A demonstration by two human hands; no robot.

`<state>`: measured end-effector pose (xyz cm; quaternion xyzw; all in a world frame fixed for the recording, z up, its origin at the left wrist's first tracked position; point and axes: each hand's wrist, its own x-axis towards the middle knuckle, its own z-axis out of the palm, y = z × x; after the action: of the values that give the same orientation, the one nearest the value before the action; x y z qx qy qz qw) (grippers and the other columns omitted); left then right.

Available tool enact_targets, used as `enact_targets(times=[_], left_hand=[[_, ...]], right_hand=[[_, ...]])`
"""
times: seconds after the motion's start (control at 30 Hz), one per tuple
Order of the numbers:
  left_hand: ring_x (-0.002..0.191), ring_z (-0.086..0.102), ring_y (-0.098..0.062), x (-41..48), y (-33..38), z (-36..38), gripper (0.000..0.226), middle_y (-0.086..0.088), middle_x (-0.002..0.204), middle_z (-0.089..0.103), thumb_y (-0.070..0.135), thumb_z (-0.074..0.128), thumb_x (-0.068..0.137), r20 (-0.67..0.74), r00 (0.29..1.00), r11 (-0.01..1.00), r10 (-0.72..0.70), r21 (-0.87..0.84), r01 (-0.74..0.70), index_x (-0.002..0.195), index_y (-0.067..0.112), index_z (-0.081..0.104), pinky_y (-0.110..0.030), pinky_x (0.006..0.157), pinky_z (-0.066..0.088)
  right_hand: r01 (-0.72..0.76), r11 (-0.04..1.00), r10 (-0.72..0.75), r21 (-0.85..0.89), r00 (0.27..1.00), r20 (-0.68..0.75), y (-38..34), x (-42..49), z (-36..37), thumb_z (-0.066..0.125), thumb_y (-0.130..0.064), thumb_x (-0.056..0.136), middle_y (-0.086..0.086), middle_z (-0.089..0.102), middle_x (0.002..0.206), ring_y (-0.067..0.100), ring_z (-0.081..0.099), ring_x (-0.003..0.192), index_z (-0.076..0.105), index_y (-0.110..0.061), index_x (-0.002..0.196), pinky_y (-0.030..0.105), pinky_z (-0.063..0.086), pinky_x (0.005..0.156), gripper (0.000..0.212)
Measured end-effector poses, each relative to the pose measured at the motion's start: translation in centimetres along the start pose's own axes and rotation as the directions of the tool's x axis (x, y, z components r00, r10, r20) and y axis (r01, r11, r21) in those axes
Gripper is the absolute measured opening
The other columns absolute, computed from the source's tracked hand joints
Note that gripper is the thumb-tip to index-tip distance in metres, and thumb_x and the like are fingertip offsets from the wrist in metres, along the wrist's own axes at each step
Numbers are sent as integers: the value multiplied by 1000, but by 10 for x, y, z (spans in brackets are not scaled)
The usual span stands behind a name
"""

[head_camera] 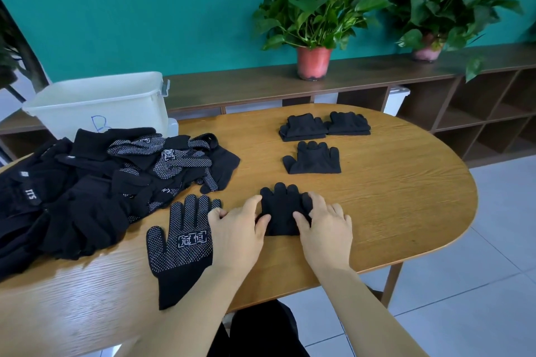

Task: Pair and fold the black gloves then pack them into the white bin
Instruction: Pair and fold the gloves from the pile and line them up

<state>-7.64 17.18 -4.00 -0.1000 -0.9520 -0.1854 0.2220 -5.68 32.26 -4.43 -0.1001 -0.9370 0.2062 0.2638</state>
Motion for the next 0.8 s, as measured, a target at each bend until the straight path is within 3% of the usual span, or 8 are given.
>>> enact_targets(times=[0.1, 0.23, 0.33, 0.43, 0.53, 0.6, 0.7, 0.8], left_hand=[[83, 61, -18, 0, 0, 2, 37, 7, 83, 63, 37, 69, 88, 13, 1000, 993, -18, 115, 16, 122, 25, 63, -36, 87, 24], [88, 60, -25, 0, -7, 3, 42, -4, 97, 60, 21, 82, 76, 10, 1000, 988, 25, 152, -26, 115, 20, 66, -42, 89, 26], [109, 59, -28, -2, -12, -6, 46, -7, 123, 59, 12, 77, 79, -39, 998, 993, 43, 113, -38, 122, 18, 64, -45, 99, 26], [139, 40, -26, -5, -6, -19, 52, -11, 152, 41, 15, 61, 92, 32, 986, 982, 164, 85, -166, 143, 10, 47, -42, 114, 20], [151, -12, -14, -7, 8, -22, 63, -2, 163, -11, 26, 31, 106, 295, 908, 949, 298, 8, -315, 157, 11, -2, -35, 122, -10], [145, -28, -9, -9, 7, -18, 63, 3, 158, -27, 38, 13, 106, 465, 832, 939, 304, 2, -344, 152, 13, -21, -34, 121, -15], [143, -32, -7, -8, -4, -10, 76, 4, 159, -28, 62, -16, 88, 566, 771, 917, 294, 60, -393, 149, 17, -26, -32, 117, -21], [143, -29, -5, -3, -12, -10, 88, 5, 160, -26, 68, -23, 79, 582, 760, 913, 291, 67, -402, 151, 18, -22, -30, 116, -22]], right_hand=[[-1, 983, -6, -183, 999, -37, 0, 0, 4, 83, -26, 75, 8, 68, 84, 29, 59, 79, 67, -11, 110, 39, 45, 64, 41], [-14, 965, 1, -262, 999, -51, 2, 1, 2, 83, -16, 72, 11, 62, 86, 30, 55, 78, 67, -11, 107, 41, 44, 64, 38], [-4, 974, -11, -228, 998, -68, 9, 1, -5, 80, -4, 71, 11, 64, 97, 33, 58, 91, 66, -12, 112, 46, 47, 75, 43], [162, 970, -178, -180, 981, -77, 11, -4, -11, 71, -5, 80, 11, 63, 121, 33, 55, 121, 61, -9, 125, 50, 44, 97, 46], [444, 884, -431, -144, 895, 114, 7, -8, -9, 49, -13, 91, 12, 49, 146, 27, 40, 140, 50, -5, 140, 44, 32, 114, 50], [536, 838, -481, -100, 813, 328, 8, -8, -8, 21, -30, 97, 9, 29, 158, 20, 20, 148, 32, -6, 151, 37, 13, 122, 61], [529, 848, -445, -22, 734, 513, 21, -4, -10, -27, -63, 83, 2, 0, 164, 12, -8, 150, 5, -12, 156, 30, -13, 117, 95], [523, 852, -435, -31, 740, 513, 26, 1, -11, -38, -67, 70, 1, 1, 164, 11, -7, 150, 6, -13, 157, 29, -15, 115, 111]])
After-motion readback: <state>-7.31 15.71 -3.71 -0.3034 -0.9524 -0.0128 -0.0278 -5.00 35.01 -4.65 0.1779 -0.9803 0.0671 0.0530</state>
